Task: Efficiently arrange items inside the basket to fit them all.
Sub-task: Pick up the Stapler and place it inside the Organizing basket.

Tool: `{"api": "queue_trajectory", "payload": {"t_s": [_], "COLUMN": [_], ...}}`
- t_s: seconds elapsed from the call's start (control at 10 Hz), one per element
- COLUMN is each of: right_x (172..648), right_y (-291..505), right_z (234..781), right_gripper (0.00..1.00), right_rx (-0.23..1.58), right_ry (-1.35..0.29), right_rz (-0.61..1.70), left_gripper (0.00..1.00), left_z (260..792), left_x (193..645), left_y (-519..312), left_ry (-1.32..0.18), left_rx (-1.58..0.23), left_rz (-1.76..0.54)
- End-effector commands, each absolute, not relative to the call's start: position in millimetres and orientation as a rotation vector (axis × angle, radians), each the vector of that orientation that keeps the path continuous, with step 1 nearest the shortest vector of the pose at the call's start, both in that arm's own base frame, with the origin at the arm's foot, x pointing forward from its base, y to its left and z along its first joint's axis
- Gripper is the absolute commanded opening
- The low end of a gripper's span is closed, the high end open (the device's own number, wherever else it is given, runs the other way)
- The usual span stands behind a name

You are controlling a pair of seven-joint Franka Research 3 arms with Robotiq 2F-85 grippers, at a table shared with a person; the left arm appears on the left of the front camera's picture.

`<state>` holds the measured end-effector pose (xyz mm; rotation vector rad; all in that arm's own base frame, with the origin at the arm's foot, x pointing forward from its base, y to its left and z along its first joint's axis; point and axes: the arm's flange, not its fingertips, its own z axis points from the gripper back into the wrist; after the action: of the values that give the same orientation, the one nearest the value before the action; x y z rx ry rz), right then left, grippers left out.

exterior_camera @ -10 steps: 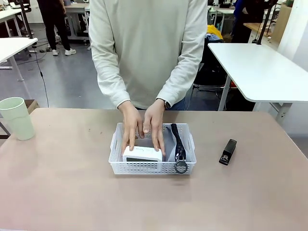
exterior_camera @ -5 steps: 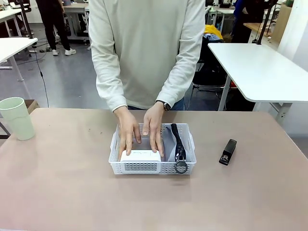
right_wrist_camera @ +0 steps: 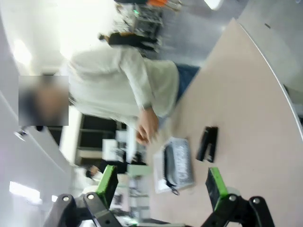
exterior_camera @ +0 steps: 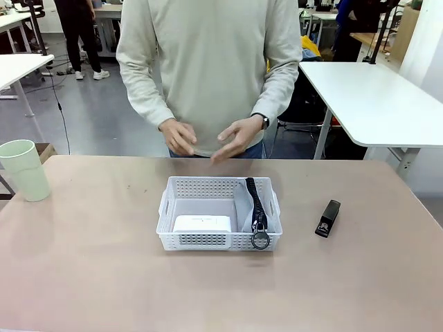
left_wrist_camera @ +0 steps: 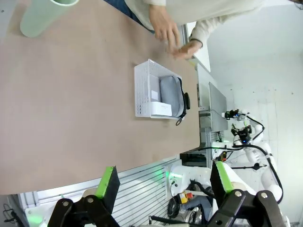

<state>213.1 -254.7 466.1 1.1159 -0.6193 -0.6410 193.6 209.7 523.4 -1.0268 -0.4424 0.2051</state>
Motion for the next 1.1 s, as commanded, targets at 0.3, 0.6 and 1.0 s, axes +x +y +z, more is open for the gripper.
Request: {"api": "queue_trajectory", "payload": {"t_s": [0.3, 0.6, 1.0], "right_x": [305, 331, 346], "right_y": [-74, 56, 102], "right_z": [494, 458, 461], "right_gripper": [1.0, 1.0, 1.0], "right_rx": [0.574, 0.209, 0.187], "right_ry": [-0.28, -0.276, -0.255], "right_rz": [-0.271, -0.148, -0.051], "left_gripper": [1.0, 1.0, 1.0], "left_z": [526, 526, 526], "left_x": [193, 193, 193], "left_y": [211, 211, 211], "left_ry": [-0.461, -0.461, -0.461], "left_rx": [-1.044, -1.044, -1.044], "left_rz": [0.179, 0.179, 0.179]}}
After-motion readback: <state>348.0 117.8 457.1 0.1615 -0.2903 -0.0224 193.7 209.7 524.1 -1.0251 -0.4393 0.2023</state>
